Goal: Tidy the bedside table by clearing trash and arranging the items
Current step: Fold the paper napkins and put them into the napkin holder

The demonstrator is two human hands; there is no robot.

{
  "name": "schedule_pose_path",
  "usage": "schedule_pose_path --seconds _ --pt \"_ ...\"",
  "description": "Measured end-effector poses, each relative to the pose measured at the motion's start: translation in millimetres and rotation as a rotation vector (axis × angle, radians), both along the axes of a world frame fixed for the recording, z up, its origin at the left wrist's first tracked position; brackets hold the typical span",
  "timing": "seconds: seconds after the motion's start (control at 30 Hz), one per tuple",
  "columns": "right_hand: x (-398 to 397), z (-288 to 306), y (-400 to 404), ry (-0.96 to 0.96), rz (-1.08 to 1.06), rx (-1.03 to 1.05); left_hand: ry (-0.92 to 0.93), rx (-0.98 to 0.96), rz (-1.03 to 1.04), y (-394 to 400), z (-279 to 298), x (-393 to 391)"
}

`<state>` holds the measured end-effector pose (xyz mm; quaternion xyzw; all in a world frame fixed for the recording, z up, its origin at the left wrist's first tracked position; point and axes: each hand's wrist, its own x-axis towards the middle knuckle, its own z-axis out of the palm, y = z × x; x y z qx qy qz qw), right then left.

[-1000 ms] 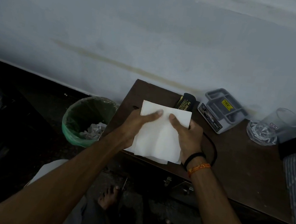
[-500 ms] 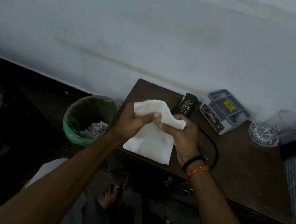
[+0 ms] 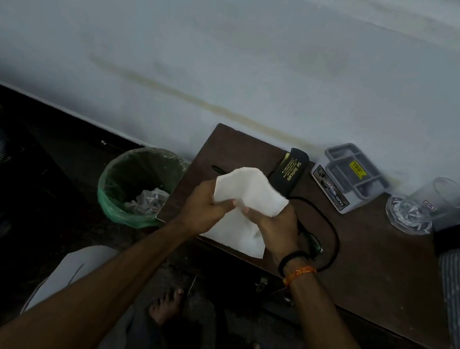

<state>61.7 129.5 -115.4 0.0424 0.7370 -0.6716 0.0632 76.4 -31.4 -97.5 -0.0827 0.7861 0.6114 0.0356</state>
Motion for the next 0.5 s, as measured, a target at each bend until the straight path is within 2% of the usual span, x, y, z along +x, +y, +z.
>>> schedule_pose_path --seconds 0.1,0.23,0.4,0.5 --pt "0 -4 -1 -0.036 -0.018 0.081 -0.022 -0.008 -0.030 -4 -1 -2" --pt "-7 7 5 0.106 -0.014 0.108 -0.113 0.161 -0.014 -9 8 -11" --pt "-1 15 2 0.403 -0.125 0.531 -0.224 0.503 -0.083 5 15 -13" --pt "9 20 -10 0.581 -0.117 0.726 -0.252 0.693 -0.036 16 12 -11"
